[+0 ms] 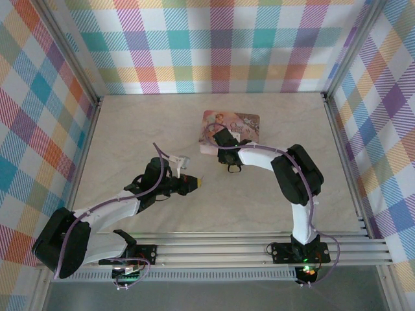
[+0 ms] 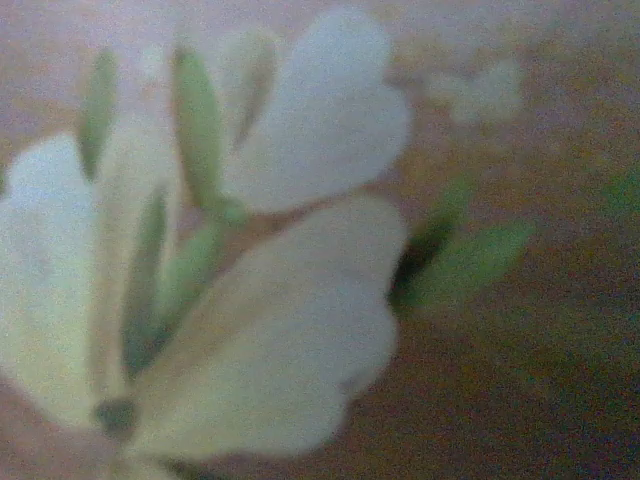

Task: Unlock a padlock with a key

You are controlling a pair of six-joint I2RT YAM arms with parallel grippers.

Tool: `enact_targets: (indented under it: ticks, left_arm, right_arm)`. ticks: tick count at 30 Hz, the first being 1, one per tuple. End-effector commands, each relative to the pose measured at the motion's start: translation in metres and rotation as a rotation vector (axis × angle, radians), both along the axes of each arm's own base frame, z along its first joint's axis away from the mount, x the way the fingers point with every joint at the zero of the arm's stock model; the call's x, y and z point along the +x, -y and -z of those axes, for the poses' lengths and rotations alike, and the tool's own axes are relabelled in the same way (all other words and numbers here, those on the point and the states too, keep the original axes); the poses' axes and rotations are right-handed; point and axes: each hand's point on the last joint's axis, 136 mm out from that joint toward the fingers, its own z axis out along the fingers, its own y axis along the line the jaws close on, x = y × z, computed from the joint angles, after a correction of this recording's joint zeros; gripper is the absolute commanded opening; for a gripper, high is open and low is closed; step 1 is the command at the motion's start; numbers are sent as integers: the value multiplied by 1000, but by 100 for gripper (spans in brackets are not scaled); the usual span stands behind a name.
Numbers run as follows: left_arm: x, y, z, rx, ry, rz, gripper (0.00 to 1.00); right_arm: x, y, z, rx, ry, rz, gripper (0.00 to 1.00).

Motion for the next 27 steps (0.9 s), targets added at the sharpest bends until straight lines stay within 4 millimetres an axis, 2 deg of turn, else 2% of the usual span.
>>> enact_targets:
  ticks: [1,3,5,9,12,17,20,27]
  left_arm:
    - [0,-6,5,20,16,-6,0]
    - [-1,-6,6,21,15,-6,0]
    - [-1,-7,6,21,17,-7,0]
    - [-2,-7,6,20,20,-7,0]
    - [-2,-8,6,20,19,-8,0]
    - [-3,-9,8,23,19,-10,0]
    - [-4,-9,9,26,18,-7,0]
    - [-5,-8,8,32,36,15,0]
  right_arm:
    - [11,-8,-14,6,50,-8,33]
    - [10,-7,-17,-4,45,-11,37]
    - [9,-6,-19,-13,38,-15,45]
    - [8,-6,-19,-16,32,-23,46]
    - [7,-7,-16,-11,25,-28,41]
    - [9,-10,-17,0,34,-36,26]
    - [10,-11,-18,-2,34,-41,25]
    - [-3,-11,-21,12,-8,-76,12]
